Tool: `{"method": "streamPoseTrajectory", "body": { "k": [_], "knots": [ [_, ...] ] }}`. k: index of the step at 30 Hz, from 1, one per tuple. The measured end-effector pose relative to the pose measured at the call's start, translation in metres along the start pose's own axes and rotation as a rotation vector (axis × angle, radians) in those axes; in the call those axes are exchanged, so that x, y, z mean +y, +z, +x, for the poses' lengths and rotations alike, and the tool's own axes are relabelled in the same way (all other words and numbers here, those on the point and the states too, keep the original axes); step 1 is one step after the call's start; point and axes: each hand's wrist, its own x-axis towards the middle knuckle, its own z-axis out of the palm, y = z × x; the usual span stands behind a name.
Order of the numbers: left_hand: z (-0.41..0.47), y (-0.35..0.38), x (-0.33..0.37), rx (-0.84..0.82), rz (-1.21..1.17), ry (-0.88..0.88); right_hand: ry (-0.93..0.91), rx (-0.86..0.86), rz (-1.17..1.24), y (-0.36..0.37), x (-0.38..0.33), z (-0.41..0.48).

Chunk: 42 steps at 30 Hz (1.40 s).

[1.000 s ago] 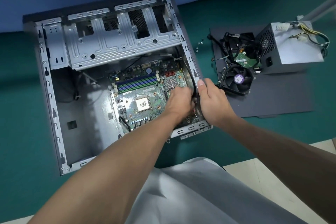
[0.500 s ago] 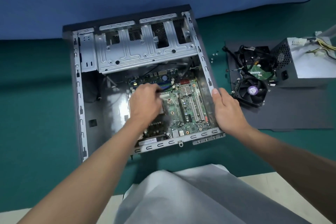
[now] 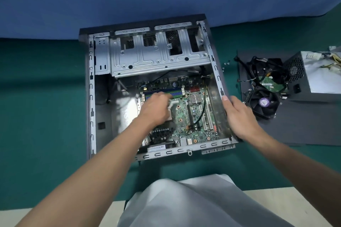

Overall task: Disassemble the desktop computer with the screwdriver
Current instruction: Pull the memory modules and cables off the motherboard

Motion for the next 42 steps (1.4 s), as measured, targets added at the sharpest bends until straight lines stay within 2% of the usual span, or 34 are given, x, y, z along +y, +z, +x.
{"method": "streamPoseTrajectory", "body": {
  "k": [3,8,11,25,33,38,42],
  "knots": [
    [0.015,0.002,0.02,-0.023,-0.103,0.012,-0.032,0.017,-0.037,-0.006,-0.02,0.025],
    [0.043,0.008,0.047,-0.046,-0.279,-0.009,0.021,0.109,-0.11,0.001,-0.047,0.067],
    [0.059,0.014,0.057,-0.011,-0.3,-0.005,0.035,0.17,-0.131,0.005,-0.045,0.07],
    [0.097,0.041,0.077,0.074,-0.319,-0.087,0.039,0.161,-0.133,0.003,-0.049,0.068],
    [0.094,0.05,0.077,0.223,-0.315,0.005,0.08,0.182,-0.13,0.004,-0.052,0.068],
    [0.1,0.045,0.075,0.175,-0.413,-0.156,0.086,0.201,-0.119,0.005,-0.053,0.068],
    [0.092,0.045,0.077,0.2,-0.381,-0.044,0.093,0.211,-0.116,0.005,-0.054,0.067]
  ]
}}
